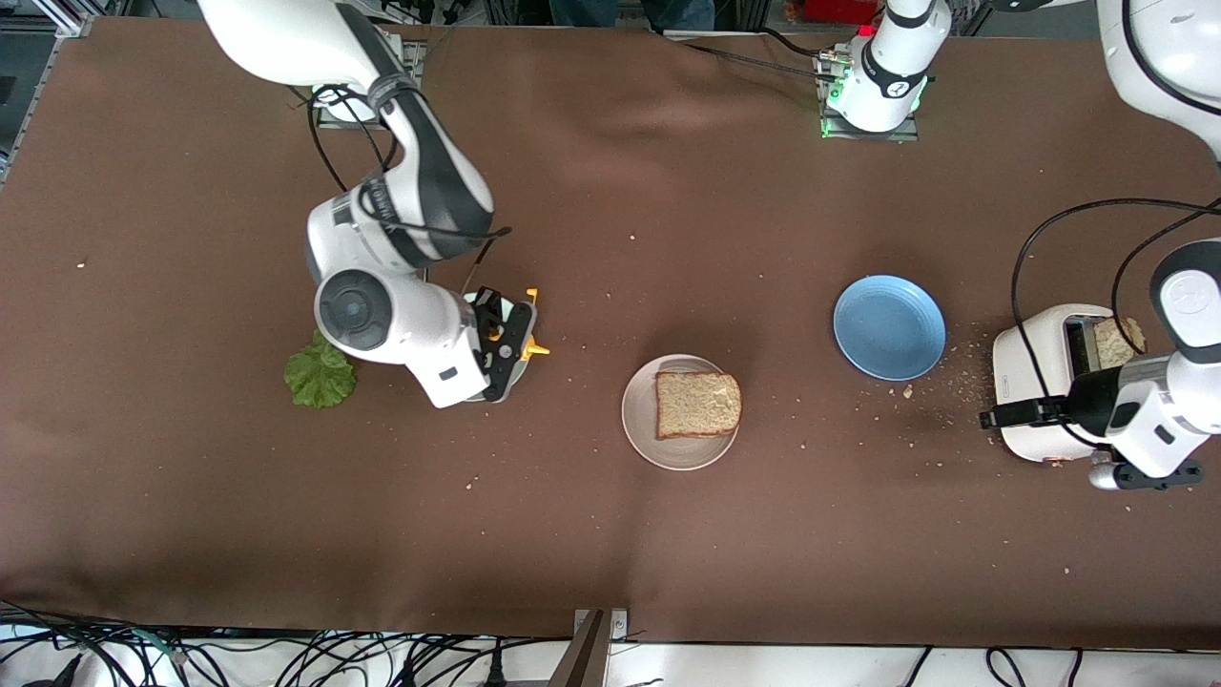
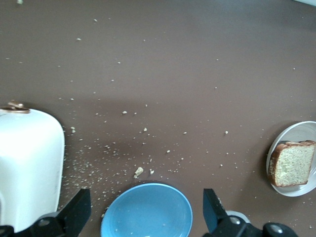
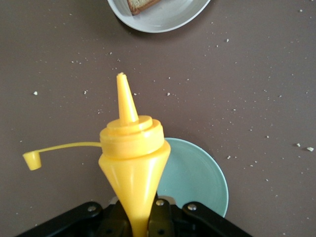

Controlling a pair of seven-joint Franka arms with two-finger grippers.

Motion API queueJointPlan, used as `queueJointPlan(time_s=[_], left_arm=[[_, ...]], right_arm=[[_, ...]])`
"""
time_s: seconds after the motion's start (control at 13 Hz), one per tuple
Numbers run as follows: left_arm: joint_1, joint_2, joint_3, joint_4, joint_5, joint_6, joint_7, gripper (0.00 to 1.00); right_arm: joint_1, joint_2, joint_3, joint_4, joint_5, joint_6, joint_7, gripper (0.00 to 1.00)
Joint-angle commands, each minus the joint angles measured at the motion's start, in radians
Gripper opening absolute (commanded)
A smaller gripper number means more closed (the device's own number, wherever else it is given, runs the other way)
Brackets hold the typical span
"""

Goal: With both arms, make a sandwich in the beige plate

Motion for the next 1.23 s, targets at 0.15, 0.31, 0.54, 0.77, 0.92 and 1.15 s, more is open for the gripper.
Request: queueJointPlan(time_s=[0.15, 0.31, 0.54, 0.77, 0.92, 1.15], left_arm=[[0.004, -0.061, -0.005, -0.004, 0.165, -0.022, 0.020, 1.00], [0.021, -0.082, -0.008, -0.005, 0.181, -0.022, 0.023, 1.00], [0.024, -0.095, -0.008, -0.005, 0.181, -0.022, 0.024, 1.00], [0.026, -0.101, -0.008, -0.005, 0.179, -0.027, 0.024, 1.00], [0.033, -0.118, -0.008, -0.016, 0.179, -0.042, 0.024, 1.00], [0.047, -0.134, -0.008, -0.016, 0.179, -0.083, 0.026, 1.00]], right_arm=[[0.147, 0.035, -0.013, 0.032, -0.260, 0.061, 0.112, 0.00], [0.237, 0.046, -0.015, 0.032, -0.474, 0.128, 0.206, 0.00], [0.317, 0.096, -0.015, 0.032, -0.729, 0.201, 0.480, 0.00], [0.332, 0.130, -0.016, 0.032, -0.785, 0.204, 0.501, 0.00], [0.352, 0.147, -0.016, 0.035, -0.884, 0.207, 0.533, 0.00], [0.378, 0.175, -0.016, 0.040, -0.974, 0.225, 0.607, 0.00]])
